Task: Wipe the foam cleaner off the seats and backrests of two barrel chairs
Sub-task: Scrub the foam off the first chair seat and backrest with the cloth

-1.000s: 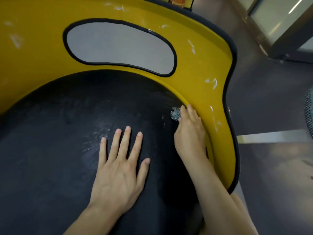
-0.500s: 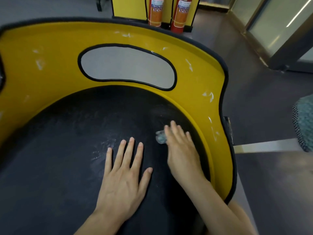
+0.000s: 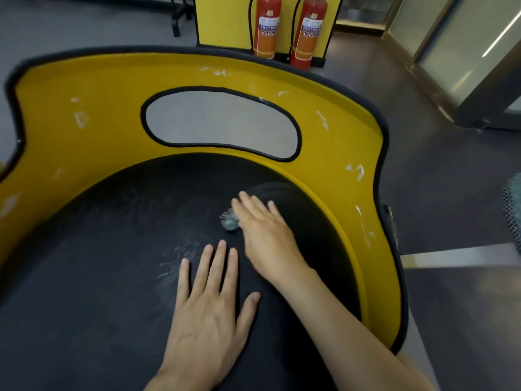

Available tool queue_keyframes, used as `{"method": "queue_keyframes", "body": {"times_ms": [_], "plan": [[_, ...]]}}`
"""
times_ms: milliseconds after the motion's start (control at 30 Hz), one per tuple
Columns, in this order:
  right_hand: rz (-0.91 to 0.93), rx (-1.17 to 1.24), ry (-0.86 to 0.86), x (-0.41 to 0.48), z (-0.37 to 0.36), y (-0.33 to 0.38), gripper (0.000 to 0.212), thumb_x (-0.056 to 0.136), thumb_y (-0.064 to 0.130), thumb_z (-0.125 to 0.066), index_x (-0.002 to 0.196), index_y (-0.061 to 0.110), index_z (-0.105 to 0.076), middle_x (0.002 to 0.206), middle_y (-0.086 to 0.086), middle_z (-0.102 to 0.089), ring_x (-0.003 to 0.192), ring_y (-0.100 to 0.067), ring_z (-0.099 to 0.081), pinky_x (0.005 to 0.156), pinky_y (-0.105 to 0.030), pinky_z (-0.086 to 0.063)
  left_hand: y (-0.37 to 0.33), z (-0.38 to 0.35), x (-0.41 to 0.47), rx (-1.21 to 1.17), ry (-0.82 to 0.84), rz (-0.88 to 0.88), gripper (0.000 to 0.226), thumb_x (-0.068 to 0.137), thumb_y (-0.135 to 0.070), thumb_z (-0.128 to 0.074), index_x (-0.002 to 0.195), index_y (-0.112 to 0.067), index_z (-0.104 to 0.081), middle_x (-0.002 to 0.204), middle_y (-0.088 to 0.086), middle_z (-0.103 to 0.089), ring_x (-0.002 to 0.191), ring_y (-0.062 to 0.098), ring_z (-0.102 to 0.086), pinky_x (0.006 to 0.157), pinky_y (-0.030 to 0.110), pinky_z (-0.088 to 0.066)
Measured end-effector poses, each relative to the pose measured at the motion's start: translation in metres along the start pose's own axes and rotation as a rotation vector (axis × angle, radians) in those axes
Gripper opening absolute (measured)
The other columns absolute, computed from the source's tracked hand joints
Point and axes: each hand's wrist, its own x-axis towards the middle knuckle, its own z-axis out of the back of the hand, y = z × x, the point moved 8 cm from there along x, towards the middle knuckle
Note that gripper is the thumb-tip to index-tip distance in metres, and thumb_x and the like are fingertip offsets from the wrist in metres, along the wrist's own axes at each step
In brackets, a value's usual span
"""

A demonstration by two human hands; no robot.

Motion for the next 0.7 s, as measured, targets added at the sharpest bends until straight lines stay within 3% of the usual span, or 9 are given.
{"method": "queue_keyframes", "body": {"times_ms": [100, 200, 267, 333, 433, 500, 600, 633, 700], "plan": [[-0.3, -0.039, -0.088, 0.0, 0.021, -0.067, 0.069, 0.1, 0.006, -0.05, 0.16, 0.018, -0.019, 0.168, -0.005, -0.012, 0.154, -0.022, -0.013, 0.125, -0.039, -0.012, -0.001, 0.001, 0.001, -0.006, -0.035, -0.001, 0.075, 0.1, -0.059, -0.031, 0.154, -0.007, -0.041, 0.163, 0.01, -0.033, 0.153, 0.028, -0.027, 0.119, 0.056, -0.019], [-0.488, 0.004, -0.096, 0.021, 0.026, -0.081, 0.066, 0.099, 0.01, -0.055, 0.158, 0.014, -0.026, 0.166, -0.009, -0.019, 0.152, -0.025, -0.019, 0.124, -0.04, -0.019, -0.002, 0.002, 0.001, -0.006, -0.045, 0.003, 0.075, 0.1, -0.059, -0.031, 0.154, -0.008, -0.04, 0.163, 0.01, -0.033, 0.153, 0.028, -0.027, 0.119, 0.055, -0.019], [-0.449, 0.042, -0.134, 0.04, 0.025, -0.058, 0.067, 0.095, 0.012, -0.061, 0.155, 0.012, -0.031, 0.163, -0.01, -0.027, 0.15, -0.026, -0.024, 0.123, -0.042, -0.022, -0.002, 0.001, 0.002, 0.0, -0.042, 0.008, 0.075, 0.099, -0.059, -0.031, 0.154, -0.009, -0.04, 0.163, 0.01, -0.033, 0.153, 0.028, -0.027, 0.119, 0.055, -0.019], [-0.258, 0.054, -0.13, 0.051, 0.018, -0.018, 0.067, 0.092, 0.011, -0.062, 0.153, 0.013, -0.034, 0.159, -0.009, -0.033, 0.146, -0.025, -0.028, 0.122, -0.041, -0.024, -0.001, 0.0, 0.003, 0.009, -0.041, 0.009, 0.075, 0.099, -0.059, -0.03, 0.154, -0.009, -0.041, 0.162, 0.01, -0.035, 0.152, 0.028, -0.029, 0.118, 0.055, -0.02], [0.003, 0.178, 0.02, 0.044, 0.006, 0.028, 0.061, 0.099, 0.008, -0.055, 0.156, 0.019, -0.034, 0.163, -0.001, -0.03, 0.15, -0.019, -0.024, 0.122, -0.036, -0.019, -0.001, -0.002, 0.004, 0.018, -0.049, -0.001, 0.075, 0.1, -0.059, -0.029, 0.153, -0.008, -0.041, 0.161, 0.01, -0.036, 0.151, 0.028, -0.031, 0.118, 0.055, -0.02], [-0.057, 0.441, 0.01, 0.036, 0.017, 0.021, 0.052, 0.102, 0.013, -0.053, 0.152, 0.026, -0.042, 0.159, 0.006, -0.037, 0.145, -0.012, -0.034, 0.117, -0.031, -0.029, -0.001, -0.002, 0.004, 0.01, -0.059, -0.004, 0.075, 0.099, -0.058, -0.031, 0.153, -0.007, -0.042, 0.161, 0.011, -0.037, 0.15, 0.028, -0.032, 0.118, 0.056, -0.02], [-0.229, 0.841, -0.119, 0.025, 0.034, -0.01, 0.032, 0.101, 0.02, -0.056, 0.131, 0.03, -0.062, 0.131, 0.011, -0.062, 0.118, -0.003, -0.057, 0.101, -0.028, -0.049, -0.001, -0.001, 0.004, -0.005, -0.068, 0.0, 0.075, 0.097, -0.058, -0.035, 0.152, -0.008, -0.044, 0.161, 0.011, -0.037, 0.15, 0.028, -0.032, 0.118, 0.055, -0.02], [-0.255, 0.756, -0.148, 0.022, 0.036, -0.019, 0.028, 0.1, 0.022, -0.058, 0.126, 0.029, -0.065, 0.125, 0.012, -0.064, 0.113, -0.003, -0.058, 0.097, -0.028, -0.051, -0.001, -0.001, 0.004, -0.006, -0.064, -0.002, 0.075, 0.097, -0.058, -0.034, 0.153, -0.008, -0.043, 0.161, 0.011, -0.037, 0.151, 0.028, -0.031, 0.118, 0.055, -0.019], [-0.29, 0.393, -0.207, 0.015, 0.039, -0.036, 0.031, 0.099, 0.026, -0.059, 0.13, 0.026, -0.064, 0.129, 0.009, -0.061, 0.119, -0.009, -0.052, 0.101, -0.031, -0.047, -0.001, -0.002, 0.003, -0.014, -0.054, -0.003, 0.075, 0.098, -0.058, -0.034, 0.154, -0.009, -0.041, 0.162, 0.011, -0.035, 0.152, 0.028, -0.029, 0.119, 0.055, -0.019]]}}
